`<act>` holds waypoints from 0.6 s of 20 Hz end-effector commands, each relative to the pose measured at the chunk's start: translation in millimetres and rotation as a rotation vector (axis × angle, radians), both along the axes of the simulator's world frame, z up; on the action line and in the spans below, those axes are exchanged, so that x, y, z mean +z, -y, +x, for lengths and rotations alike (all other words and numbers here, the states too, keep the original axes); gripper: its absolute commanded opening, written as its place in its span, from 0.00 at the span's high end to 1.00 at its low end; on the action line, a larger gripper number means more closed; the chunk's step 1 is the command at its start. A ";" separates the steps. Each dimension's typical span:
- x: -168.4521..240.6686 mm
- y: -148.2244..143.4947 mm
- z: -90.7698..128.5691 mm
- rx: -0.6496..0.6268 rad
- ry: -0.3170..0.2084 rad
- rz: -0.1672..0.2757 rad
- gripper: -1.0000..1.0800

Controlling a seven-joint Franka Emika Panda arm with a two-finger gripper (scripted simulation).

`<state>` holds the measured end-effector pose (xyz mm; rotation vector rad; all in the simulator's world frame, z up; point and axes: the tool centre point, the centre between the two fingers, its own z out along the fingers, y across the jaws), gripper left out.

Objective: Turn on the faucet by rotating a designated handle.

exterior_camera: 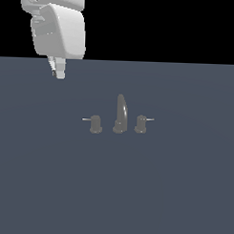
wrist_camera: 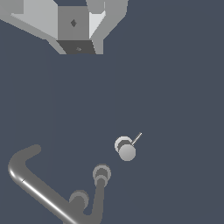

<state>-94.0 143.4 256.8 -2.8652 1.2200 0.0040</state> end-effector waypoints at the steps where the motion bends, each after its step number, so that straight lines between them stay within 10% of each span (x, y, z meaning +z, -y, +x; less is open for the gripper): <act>1: -12.6 -3.0 11.1 -0.045 0.000 0.000 1.00; 12: -67.6 -7.6 59.8 -0.236 -0.005 -0.006 1.00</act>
